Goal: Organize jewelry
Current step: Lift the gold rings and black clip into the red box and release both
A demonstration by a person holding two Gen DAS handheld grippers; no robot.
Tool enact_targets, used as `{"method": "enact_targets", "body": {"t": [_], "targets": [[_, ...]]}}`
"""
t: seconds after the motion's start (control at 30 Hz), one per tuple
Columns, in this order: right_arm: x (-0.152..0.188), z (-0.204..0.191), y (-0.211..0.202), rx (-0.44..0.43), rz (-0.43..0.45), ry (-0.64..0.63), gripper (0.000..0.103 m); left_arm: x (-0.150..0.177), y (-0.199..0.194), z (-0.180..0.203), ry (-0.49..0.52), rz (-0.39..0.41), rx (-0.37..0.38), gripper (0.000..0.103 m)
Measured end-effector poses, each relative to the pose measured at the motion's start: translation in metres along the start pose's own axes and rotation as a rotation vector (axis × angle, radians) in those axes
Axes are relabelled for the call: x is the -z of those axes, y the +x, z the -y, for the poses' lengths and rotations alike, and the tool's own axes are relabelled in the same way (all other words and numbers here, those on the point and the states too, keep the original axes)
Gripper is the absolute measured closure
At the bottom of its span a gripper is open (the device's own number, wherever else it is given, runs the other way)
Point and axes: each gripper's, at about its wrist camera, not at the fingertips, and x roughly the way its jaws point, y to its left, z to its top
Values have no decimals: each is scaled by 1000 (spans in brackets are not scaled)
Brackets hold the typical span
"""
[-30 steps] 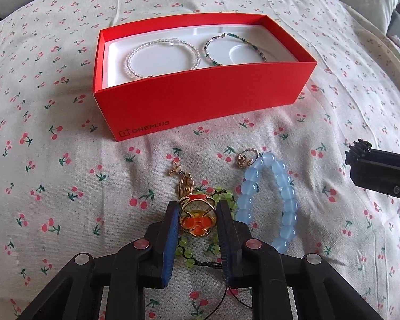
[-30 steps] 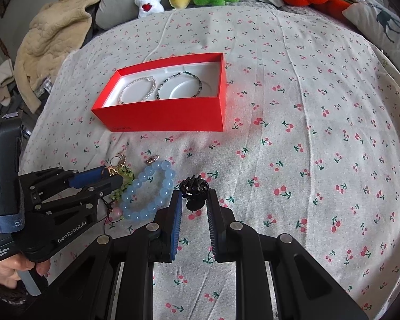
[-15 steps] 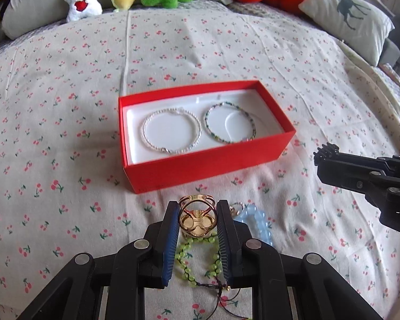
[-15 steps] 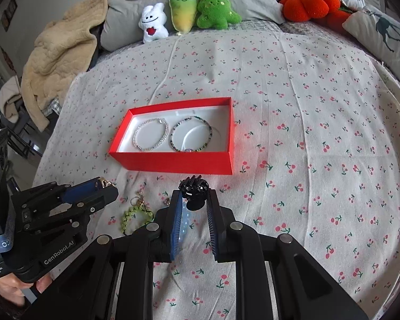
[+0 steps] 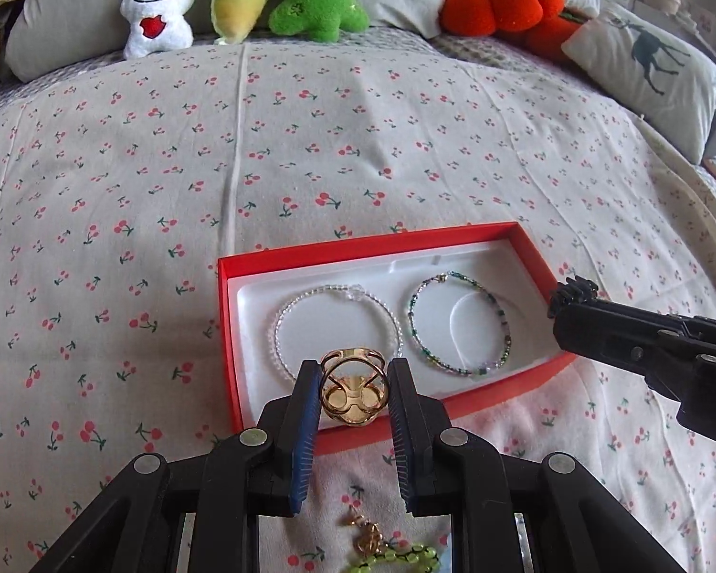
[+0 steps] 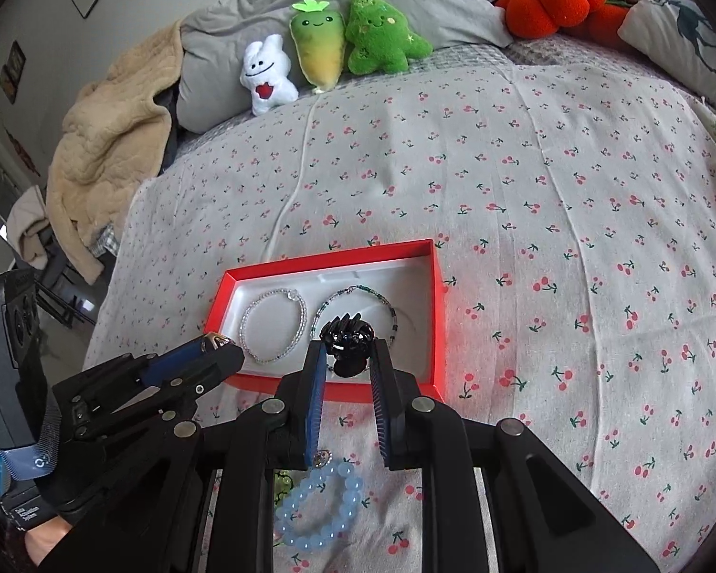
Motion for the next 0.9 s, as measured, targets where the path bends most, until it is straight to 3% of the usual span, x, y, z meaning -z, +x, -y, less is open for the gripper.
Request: {"method": "enact_targets", "body": {"t": [0.3, 0.47, 0.8, 0.87, 0.9], "targets": [[-4, 7, 28, 11, -30, 17, 83, -3, 16, 0, 25, -5, -25, 80], [-5, 7, 37, 15, -39, 10, 83, -3, 11, 3, 52, 3, -38, 61], [-6, 4, 44, 9, -48, -18, 82, 0, 2, -2, 55, -9, -65, 58], [-7, 2, 41, -8, -49, -20, 78, 1, -1, -2, 61, -9, -74, 49], [-7, 1, 39, -12, -47, -23, 71, 2, -2, -2, 62, -8, -80, 47]]}}
